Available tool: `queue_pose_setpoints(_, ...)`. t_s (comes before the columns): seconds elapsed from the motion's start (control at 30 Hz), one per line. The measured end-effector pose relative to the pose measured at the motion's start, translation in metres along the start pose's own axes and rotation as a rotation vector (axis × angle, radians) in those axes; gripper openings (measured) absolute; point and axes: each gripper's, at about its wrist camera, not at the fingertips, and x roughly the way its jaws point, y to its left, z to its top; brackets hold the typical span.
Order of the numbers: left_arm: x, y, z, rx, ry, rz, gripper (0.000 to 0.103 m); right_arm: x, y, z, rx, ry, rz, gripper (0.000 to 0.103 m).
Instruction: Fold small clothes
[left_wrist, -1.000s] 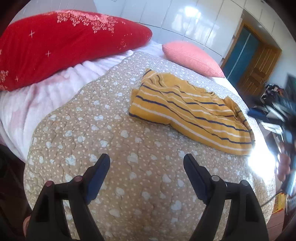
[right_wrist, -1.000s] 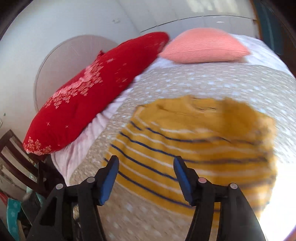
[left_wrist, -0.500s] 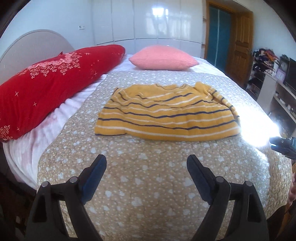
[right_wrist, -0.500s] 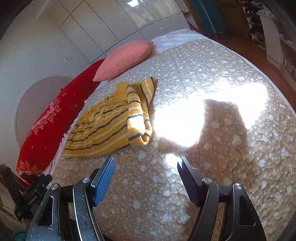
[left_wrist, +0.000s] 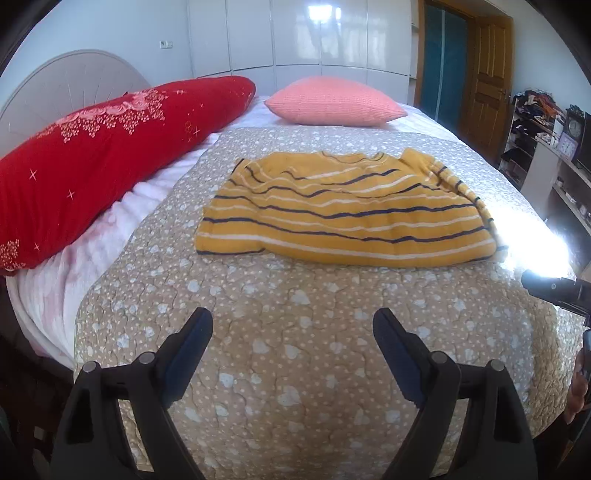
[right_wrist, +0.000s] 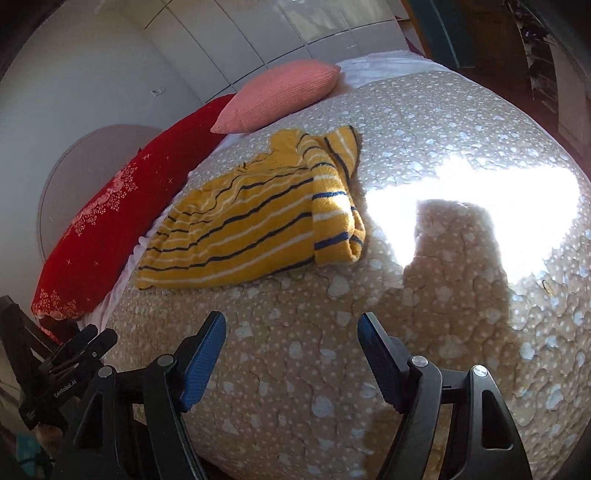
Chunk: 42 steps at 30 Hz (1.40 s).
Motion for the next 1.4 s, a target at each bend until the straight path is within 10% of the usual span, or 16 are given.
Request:
queue_pose_setpoints(0.77,0.08,0.064,0.037,-0.225,-0.005,-0.026,0.088,0.064,0.111,0.03,-0.226,0.106,0.01,0.081)
queue_pose_setpoints(1.4,0.089,0.212,-0.001,-0.629,-0.069,0.034,0.088,0.245,0.267,0.072,-0.506,0.248,0.015,0.083)
